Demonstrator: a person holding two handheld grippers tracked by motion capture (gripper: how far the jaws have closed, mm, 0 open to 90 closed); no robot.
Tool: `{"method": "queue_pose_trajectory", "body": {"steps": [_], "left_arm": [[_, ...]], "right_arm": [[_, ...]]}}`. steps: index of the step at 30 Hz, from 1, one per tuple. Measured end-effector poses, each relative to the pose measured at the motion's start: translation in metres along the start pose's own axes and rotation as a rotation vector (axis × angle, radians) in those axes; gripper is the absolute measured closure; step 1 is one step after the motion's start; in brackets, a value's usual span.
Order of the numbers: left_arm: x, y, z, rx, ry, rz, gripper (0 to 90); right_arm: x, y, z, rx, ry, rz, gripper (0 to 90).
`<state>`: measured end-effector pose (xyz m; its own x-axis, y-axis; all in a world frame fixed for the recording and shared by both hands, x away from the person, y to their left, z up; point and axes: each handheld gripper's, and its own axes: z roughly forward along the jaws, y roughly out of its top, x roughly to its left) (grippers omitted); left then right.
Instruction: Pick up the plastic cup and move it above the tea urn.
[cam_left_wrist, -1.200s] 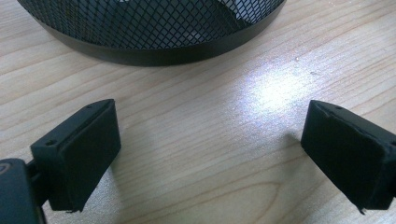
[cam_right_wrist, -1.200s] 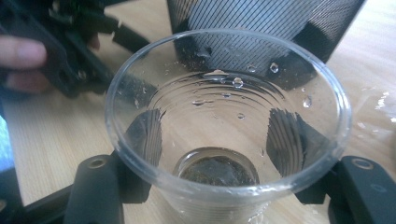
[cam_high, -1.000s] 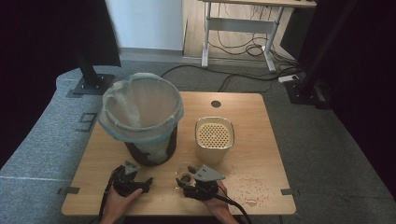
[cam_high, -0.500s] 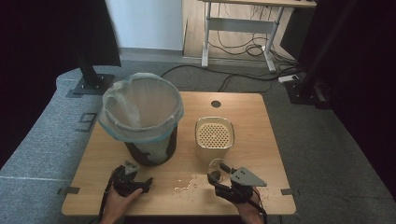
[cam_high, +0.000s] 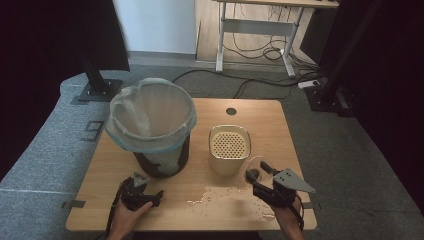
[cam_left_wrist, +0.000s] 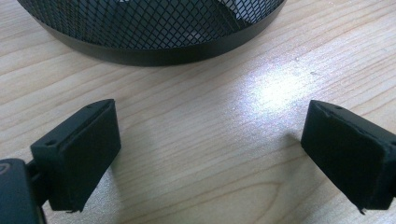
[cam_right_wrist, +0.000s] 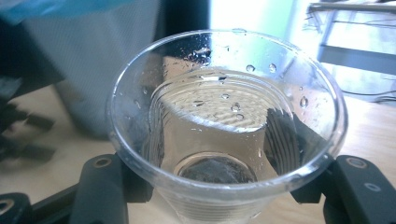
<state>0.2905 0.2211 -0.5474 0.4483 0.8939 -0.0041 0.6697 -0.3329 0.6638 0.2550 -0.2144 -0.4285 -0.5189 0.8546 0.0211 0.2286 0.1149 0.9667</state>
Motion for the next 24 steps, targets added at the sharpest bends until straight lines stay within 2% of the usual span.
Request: {"method": "queue_pose_trajectory", "body": {"steps": [6,11,24], "left_arm": [[0.0,0.0,0.0,0.0,0.0,0.0,4.3],[0.0,0.0,0.0,0.0,0.0,-0.002,4.3],[0.0,0.0,0.0,-0.002,-0.002,-0.003,4.3]], "right_arm": [[-0.017,0.022,-0.001,-0.021,-0.034,0.009,39.0],[-0.026,0.036,0.007,-0.03,-0.045,0.005,39.1],[-0.027,0.064,0.045,-0.021,-0.055,-0.028,39.0]]}}
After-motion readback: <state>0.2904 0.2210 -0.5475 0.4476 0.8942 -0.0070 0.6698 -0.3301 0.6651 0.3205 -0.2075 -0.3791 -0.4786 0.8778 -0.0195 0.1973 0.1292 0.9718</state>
